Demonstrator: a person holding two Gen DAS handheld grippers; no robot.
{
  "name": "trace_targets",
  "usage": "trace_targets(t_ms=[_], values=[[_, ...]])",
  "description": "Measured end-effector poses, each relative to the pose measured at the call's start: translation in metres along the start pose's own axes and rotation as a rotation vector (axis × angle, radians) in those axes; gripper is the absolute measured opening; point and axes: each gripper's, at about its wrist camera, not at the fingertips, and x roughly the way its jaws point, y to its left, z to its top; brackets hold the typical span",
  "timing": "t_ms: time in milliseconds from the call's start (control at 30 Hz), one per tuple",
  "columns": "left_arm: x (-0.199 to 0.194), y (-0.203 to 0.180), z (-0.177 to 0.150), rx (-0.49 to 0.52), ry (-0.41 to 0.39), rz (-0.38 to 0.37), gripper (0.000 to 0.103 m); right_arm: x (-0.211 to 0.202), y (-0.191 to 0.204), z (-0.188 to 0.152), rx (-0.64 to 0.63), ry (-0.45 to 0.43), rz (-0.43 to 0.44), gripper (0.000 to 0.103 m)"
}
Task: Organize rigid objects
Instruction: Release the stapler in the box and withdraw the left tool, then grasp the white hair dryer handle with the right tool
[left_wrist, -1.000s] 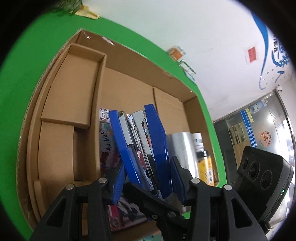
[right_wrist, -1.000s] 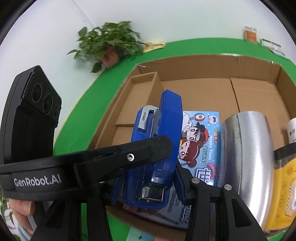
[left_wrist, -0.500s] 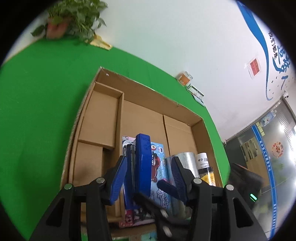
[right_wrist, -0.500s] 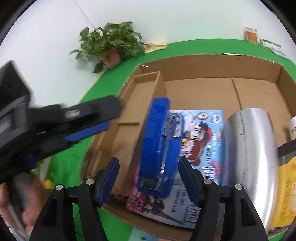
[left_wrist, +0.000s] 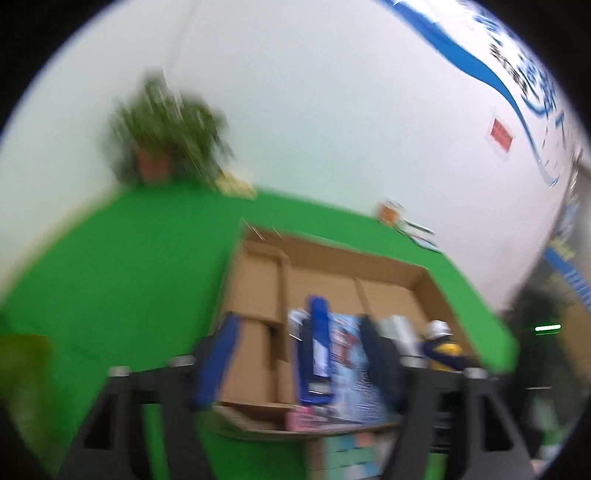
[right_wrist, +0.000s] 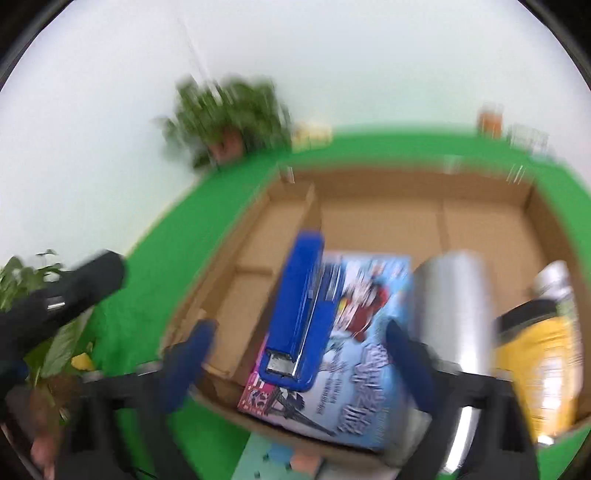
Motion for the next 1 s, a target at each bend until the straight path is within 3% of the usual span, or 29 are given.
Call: trace_targets(t_ms=[33,67,133,200,300,367,500,567,633,767,800,900,1000], values=[[-0.016,-0.005,-0.004,0.031,-0.059,0.050,0.102,-0.016,0.001,-0.004,-0.024,-0.039,-0.017,0.102],[-0.036,-0.012,-0.009,0.068,-0.124,0.097,0.102,-0.038,0.000,-0.011,-0.041,-0.084,-0.043,0.102],[-0.051,-0.019,-0.016,0.118,-0.121,0.122,0.102,-0.069,-0.006,-0.030,-0.032,-0.116,-0.077,0.102],[-0.054,-0.019,-0.023,0.127,-0.060,0.122,0.102,-0.085,-0.014,-0.055,-0.018,-0.078,-0.075,0.102],[-0.049,-0.013,-0.045,0.078,0.069,0.091,0.102,-0.087,-0.030,-0.099,0.034,0.061,-0.067,0.102],[-0.042,-0.009,-0.069,0.045,0.151,0.030,0.102,-0.081,-0.039,-0.130,0.099,0.164,-0.005,0.102],[-0.025,-0.006,-0.112,-0.028,0.307,-0.067,0.102,-0.070,-0.039,-0.163,0.104,0.239,0.035,0.095],[-0.011,-0.006,-0.129,-0.076,0.389,-0.102,0.102,-0.058,-0.037,-0.170,0.087,0.260,0.016,0.083],[-0.008,-0.010,-0.138,-0.086,0.429,-0.127,0.102,-0.042,-0.039,-0.179,0.099,0.306,0.024,0.064],[-0.021,-0.023,-0.143,-0.060,0.423,-0.139,0.101,-0.037,-0.043,-0.189,0.110,0.313,0.058,0.043],[-0.025,-0.026,-0.144,-0.058,0.416,-0.142,0.101,-0.035,-0.044,-0.190,0.118,0.311,0.073,0.031],[-0.036,-0.039,-0.149,-0.063,0.419,-0.174,0.101,-0.053,-0.045,-0.196,0.101,0.286,0.008,0.024],[-0.040,-0.055,-0.161,-0.061,0.462,-0.244,0.101,-0.077,-0.054,-0.211,0.118,0.290,0.002,0.024]])
